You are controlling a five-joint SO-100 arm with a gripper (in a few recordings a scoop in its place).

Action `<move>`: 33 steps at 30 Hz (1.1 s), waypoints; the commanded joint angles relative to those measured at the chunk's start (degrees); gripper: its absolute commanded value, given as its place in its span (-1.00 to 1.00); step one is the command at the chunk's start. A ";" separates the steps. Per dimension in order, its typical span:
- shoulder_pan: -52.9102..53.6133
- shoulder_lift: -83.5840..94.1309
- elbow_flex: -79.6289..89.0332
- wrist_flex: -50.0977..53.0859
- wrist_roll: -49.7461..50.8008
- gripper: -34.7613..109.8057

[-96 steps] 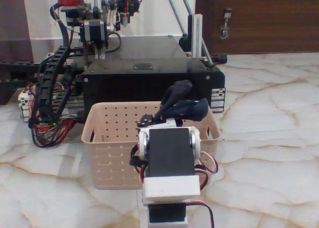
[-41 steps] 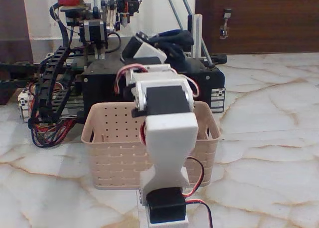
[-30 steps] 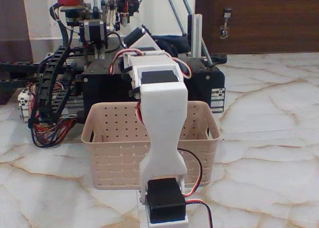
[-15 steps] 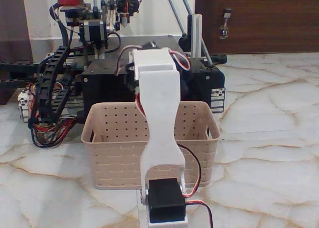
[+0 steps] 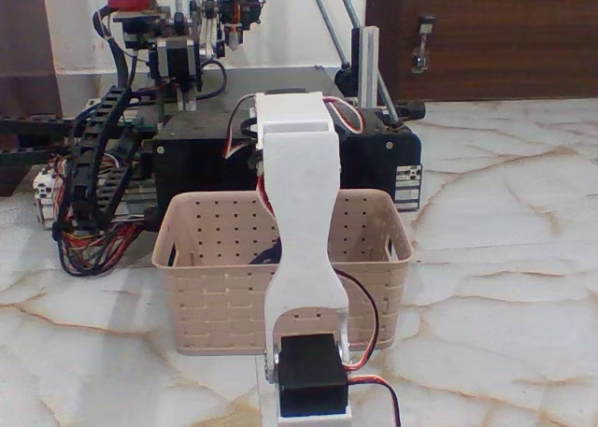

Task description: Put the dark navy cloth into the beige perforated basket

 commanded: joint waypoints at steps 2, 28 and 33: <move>0.97 2.81 -0.09 5.80 -1.05 -0.38; 4.39 27.33 33.40 -26.54 3.08 -0.52; 5.80 37.35 50.01 -36.47 -5.54 -0.52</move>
